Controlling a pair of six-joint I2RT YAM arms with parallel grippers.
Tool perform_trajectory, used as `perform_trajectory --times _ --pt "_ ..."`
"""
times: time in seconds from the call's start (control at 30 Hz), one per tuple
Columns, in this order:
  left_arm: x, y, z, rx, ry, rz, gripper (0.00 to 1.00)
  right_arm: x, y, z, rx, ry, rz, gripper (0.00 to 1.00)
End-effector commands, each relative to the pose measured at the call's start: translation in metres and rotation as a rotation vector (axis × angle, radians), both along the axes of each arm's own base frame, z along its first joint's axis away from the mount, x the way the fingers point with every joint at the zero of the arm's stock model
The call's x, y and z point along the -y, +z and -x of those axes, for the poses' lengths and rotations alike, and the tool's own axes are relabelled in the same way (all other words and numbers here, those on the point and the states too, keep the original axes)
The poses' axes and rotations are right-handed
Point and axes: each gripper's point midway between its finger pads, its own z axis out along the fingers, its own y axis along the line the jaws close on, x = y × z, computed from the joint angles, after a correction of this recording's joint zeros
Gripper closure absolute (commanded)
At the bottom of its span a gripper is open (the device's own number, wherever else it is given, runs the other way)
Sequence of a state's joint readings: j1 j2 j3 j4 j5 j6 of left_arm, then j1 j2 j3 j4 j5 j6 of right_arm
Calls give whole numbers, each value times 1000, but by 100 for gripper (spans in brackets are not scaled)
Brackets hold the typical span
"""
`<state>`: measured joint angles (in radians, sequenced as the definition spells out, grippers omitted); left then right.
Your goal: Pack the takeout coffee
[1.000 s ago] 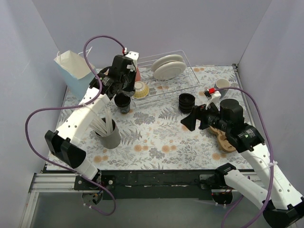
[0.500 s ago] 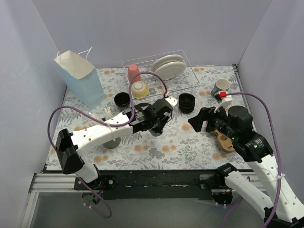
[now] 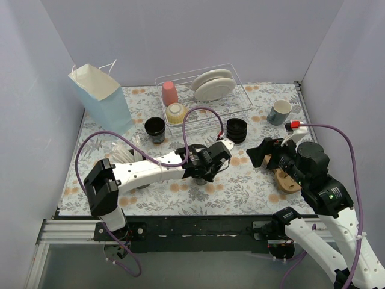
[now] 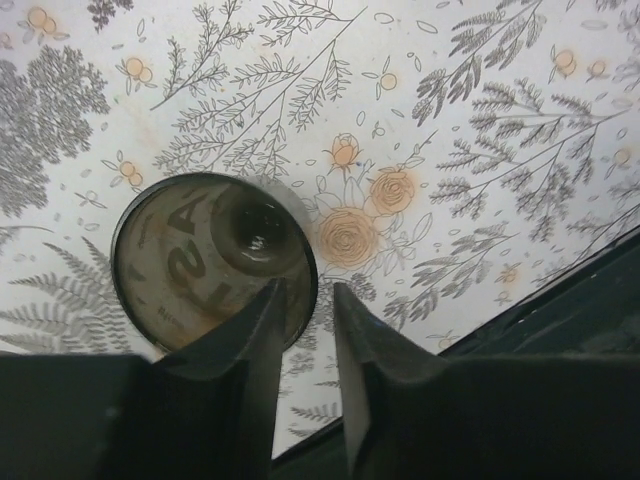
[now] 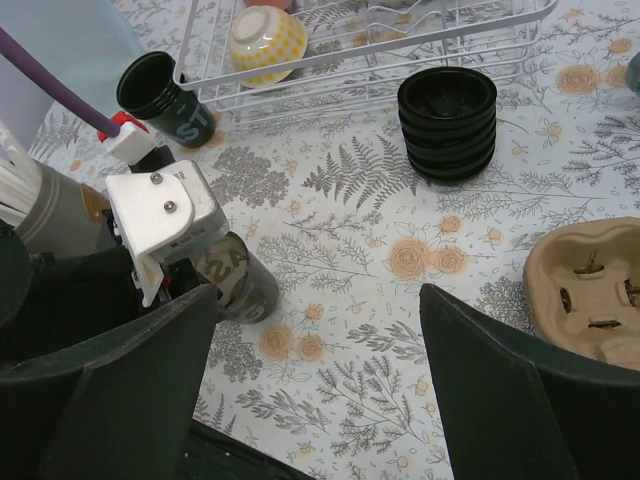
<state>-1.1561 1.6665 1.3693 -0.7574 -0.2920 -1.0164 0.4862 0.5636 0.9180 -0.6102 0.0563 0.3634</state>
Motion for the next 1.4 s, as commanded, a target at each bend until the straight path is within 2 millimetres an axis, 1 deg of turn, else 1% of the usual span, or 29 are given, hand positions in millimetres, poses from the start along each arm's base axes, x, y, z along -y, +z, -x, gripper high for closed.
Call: perform_trajectory --times 0.0,0.03,0.1,0.13,0.2,0.37,0.47,0.5,0.63,0.7,0.73,0.8,0.83,0.9,0.93,0.97,1.0,1.03,1.07,1.1,1.13,1.17,1.2,1.23,1.27,1.3,1.33,1.37 --pt "9 5 -2 21 10 46 68 3 4 -5 20 -31 -11 11" --pt "9 7 -2 24 8 53 65 3 4 -4 21 -30 -12 11" --pt "10 14 -4 40 11 68 64 2 6 -5 24 -27 -16 11" --pt "10 19 -6 50 13 77 61 2 6 -5 23 -28 -18 11" --pt "9 28 -11 85 28 80 59 2 6 -6 23 -29 -15 11" --pt "-2 65 -24 196 62 134 53 -1 7 -15 21 -30 -2 13" --pt "-13 61 -31 213 81 135 53 -7 7 -16 14 -12 -13 14" --pt "-17 54 -31 200 94 123 53 -8 4 -16 10 -9 -17 14" --pt "-25 39 -26 181 102 104 54 -11 5 -16 16 0 -37 14" --pt "-29 37 -28 187 125 97 54 -10 3 -16 17 -1 -35 14" --pt "-30 37 -29 189 146 97 51 -11 -5 -17 2 0 -29 14" --pt "-29 38 -33 195 168 107 46 -13 -14 -18 -11 8 -22 14" --pt "-27 38 -34 188 185 115 44 -19 -23 -18 -6 47 -12 15" --pt "-30 44 -40 207 238 112 44 -32 -38 -17 -15 122 -14 16" --pt "-34 44 -42 213 263 105 44 -40 -40 -17 3 169 -23 16" --pt "-38 47 -44 221 288 111 41 -45 -66 -17 -50 195 -4 17" --pt "-43 50 -48 228 302 117 37 -48 -75 -18 -65 211 0 17" --pt "-43 54 -50 231 301 138 33 -53 -85 -16 -90 246 1 18" --pt "-47 63 -49 242 286 156 27 -58 -102 -18 -121 267 16 19" --pt "-50 62 -49 235 279 164 23 -61 -111 -18 -139 288 22 20" --pt "-52 65 -51 242 276 175 2 -66 -122 -16 -173 322 26 20" --pt "-58 76 -53 263 278 193 2 -69 -128 -18 -169 337 31 21" --pt "-63 76 -54 275 279 185 2 -71 -132 -18 -176 350 33 21" --pt "-66 82 -56 292 279 191 2 -75 -138 -18 -194 377 32 21" --pt "-74 89 -60 313 292 198 2 -79 -141 -18 -194 395 26 21" --pt "-80 94 -63 332 289 187 2 -83 -141 -22 -168 413 18 20" --pt "-83 98 -66 349 293 187 2 -86 -147 -22 -183 432 18 20" --pt "-89 101 -70 365 301 181 2 -88 -149 -23 -186 441 20 20"
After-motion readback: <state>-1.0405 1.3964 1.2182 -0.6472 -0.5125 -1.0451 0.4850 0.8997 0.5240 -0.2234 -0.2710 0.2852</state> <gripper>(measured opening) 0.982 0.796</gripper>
